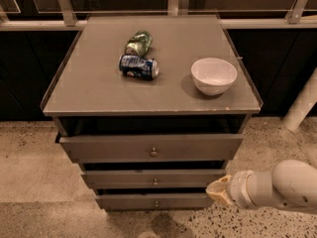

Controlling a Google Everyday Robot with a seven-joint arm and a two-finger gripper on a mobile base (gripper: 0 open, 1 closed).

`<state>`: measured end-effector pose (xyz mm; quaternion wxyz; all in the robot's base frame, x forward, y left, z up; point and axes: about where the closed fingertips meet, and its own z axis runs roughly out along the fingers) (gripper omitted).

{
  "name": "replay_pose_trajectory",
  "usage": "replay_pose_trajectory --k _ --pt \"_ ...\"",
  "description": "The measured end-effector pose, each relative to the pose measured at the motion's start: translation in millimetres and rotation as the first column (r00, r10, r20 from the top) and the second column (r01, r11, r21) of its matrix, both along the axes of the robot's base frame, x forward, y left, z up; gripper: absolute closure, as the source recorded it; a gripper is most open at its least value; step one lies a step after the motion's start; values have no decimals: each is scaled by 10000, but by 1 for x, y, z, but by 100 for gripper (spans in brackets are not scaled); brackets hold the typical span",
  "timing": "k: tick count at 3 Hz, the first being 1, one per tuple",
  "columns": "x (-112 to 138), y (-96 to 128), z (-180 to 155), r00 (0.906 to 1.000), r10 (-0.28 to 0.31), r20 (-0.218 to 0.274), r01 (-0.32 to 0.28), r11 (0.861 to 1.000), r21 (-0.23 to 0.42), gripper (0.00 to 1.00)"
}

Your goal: Open middle drawer

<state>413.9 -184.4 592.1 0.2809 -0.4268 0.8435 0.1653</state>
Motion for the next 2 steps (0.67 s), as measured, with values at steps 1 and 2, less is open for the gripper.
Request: replay_pose_trajectory --k 1,2 --pt "4 15 -26 9975 -344 624 343 9994 30 100" --pt "17 26 -46 9888 -726 1304 752 9971 -150 100"
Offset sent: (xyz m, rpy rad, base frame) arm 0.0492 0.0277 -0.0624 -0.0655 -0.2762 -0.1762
